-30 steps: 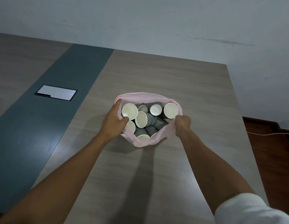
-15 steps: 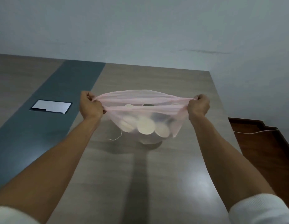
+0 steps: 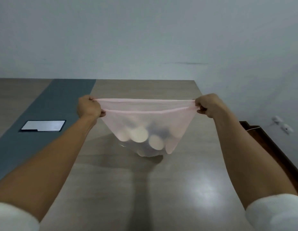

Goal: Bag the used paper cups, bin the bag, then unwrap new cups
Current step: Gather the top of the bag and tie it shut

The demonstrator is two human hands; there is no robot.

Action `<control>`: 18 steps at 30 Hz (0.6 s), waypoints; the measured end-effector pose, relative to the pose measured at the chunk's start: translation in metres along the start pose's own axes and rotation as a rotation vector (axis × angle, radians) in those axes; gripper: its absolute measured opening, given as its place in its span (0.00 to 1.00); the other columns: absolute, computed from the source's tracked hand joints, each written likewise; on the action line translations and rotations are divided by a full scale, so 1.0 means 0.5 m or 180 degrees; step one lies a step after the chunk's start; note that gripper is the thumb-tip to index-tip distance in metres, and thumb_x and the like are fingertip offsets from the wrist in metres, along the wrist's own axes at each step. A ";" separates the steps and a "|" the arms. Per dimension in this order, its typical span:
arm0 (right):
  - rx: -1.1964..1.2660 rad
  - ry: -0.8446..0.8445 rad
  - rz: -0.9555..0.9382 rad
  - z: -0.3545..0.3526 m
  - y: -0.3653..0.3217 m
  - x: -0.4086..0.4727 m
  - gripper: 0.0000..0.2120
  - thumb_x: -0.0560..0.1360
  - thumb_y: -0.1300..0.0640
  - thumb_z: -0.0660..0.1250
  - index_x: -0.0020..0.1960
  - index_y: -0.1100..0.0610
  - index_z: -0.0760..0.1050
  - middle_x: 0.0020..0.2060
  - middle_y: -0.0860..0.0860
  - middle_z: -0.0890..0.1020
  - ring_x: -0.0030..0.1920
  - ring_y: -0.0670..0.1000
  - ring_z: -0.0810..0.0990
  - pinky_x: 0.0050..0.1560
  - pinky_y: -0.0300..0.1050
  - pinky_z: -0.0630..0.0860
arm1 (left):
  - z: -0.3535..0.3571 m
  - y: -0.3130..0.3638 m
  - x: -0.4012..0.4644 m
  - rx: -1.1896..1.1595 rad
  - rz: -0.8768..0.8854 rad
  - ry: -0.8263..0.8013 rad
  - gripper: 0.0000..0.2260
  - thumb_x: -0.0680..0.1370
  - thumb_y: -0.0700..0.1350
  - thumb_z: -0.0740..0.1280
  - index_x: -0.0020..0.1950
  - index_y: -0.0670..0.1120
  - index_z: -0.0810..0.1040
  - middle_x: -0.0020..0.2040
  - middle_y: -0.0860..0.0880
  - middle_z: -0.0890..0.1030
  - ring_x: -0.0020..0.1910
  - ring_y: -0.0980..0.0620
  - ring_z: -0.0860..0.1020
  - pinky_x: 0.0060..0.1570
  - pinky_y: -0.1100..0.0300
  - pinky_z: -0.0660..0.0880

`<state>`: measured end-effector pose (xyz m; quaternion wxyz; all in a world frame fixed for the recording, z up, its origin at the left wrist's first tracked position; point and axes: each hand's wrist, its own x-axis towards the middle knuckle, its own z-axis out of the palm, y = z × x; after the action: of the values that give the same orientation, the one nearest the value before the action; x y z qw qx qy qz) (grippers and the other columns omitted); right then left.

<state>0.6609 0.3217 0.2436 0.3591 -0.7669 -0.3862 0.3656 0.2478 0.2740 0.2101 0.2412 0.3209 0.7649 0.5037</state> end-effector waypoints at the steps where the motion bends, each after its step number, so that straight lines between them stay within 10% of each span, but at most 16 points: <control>1: -0.0392 0.0305 -0.0191 -0.007 -0.001 -0.002 0.05 0.74 0.69 0.65 0.45 0.62 0.78 0.48 0.63 0.82 0.36 0.56 0.76 0.33 0.46 0.77 | -0.009 0.004 0.002 0.0239 0.0180 0.0008 0.12 0.81 0.32 0.60 0.49 0.46 0.80 0.43 0.42 0.83 0.29 0.43 0.82 0.31 0.50 0.85; 4: -0.1066 0.0854 -0.0566 -0.016 -0.009 -0.029 0.05 0.75 0.68 0.64 0.49 0.64 0.77 0.47 0.60 0.80 0.39 0.60 0.81 0.37 0.50 0.83 | -0.036 0.017 0.013 0.0560 0.0514 -0.0019 0.13 0.79 0.34 0.63 0.41 0.49 0.80 0.34 0.49 0.83 0.33 0.43 0.86 0.42 0.44 0.86; 10: -0.0281 0.0472 -0.0224 -0.027 -0.022 -0.045 0.07 0.77 0.71 0.60 0.51 0.67 0.75 0.50 0.64 0.81 0.24 0.60 0.83 0.21 0.45 0.78 | -0.068 0.054 0.038 0.0263 0.0064 -0.0504 0.08 0.81 0.30 0.64 0.56 0.37 0.80 0.44 0.38 0.80 0.26 0.51 0.80 0.18 0.61 0.77; 14: 0.0189 0.0257 -0.0067 -0.043 -0.021 -0.046 0.06 0.76 0.72 0.64 0.48 0.63 0.71 0.54 0.63 0.81 0.28 0.60 0.85 0.36 0.50 0.85 | -0.090 0.051 0.052 0.0639 -0.0027 -0.0843 0.10 0.81 0.33 0.66 0.62 0.34 0.80 0.40 0.40 0.81 0.32 0.48 0.81 0.18 0.63 0.74; 18: 0.0513 -0.0145 -0.0069 -0.057 -0.020 -0.063 0.09 0.73 0.74 0.72 0.42 0.65 0.73 0.43 0.59 0.78 0.30 0.55 0.80 0.26 0.39 0.80 | -0.104 0.059 0.035 0.0754 -0.0125 -0.1219 0.09 0.80 0.30 0.68 0.60 0.32 0.78 0.39 0.38 0.81 0.28 0.47 0.83 0.20 0.61 0.78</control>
<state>0.6678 0.2915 0.2742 0.4147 -0.7229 -0.3718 0.4089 0.2074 0.2636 0.2562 0.3524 0.4217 0.7651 0.3355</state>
